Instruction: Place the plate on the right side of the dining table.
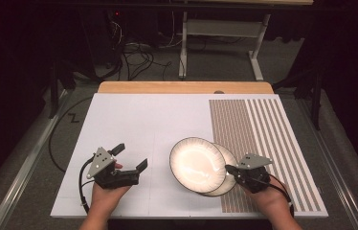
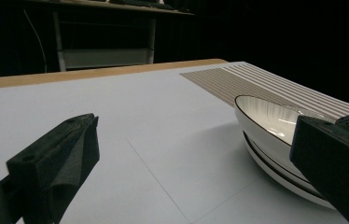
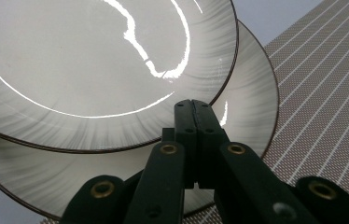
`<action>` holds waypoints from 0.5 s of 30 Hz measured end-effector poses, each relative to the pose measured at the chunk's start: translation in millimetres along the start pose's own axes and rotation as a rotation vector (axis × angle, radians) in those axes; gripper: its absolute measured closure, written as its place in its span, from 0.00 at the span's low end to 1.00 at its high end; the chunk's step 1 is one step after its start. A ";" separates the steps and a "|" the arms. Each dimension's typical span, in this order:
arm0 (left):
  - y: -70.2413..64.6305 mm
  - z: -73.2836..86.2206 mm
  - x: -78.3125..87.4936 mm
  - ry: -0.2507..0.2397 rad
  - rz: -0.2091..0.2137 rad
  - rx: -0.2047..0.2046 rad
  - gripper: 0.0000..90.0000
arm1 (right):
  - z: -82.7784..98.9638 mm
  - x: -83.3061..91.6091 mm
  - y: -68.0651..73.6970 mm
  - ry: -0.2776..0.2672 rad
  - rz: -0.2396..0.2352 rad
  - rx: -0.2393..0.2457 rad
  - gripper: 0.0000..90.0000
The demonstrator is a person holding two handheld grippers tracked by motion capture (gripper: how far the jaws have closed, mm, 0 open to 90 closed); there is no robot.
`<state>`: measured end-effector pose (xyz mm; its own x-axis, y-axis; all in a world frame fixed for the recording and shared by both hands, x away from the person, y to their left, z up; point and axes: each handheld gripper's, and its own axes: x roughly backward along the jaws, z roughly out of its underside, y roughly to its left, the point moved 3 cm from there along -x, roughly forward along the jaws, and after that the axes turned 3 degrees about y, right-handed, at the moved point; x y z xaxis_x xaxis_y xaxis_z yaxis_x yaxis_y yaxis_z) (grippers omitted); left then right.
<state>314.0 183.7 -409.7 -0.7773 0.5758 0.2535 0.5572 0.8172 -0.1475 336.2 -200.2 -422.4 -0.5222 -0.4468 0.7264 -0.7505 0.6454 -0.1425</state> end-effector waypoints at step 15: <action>0.4 -1.4 0.8 -0.003 0.007 0.018 0.01 | -6.5 -7.6 8.8 0.003 -0.020 0.023 1.00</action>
<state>314.0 184.4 -408.2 -0.7742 0.5819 0.2491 0.5576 0.8132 -0.1667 336.2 -187.1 -424.8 -0.5060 -0.4577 0.7310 -0.7696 0.6222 -0.1432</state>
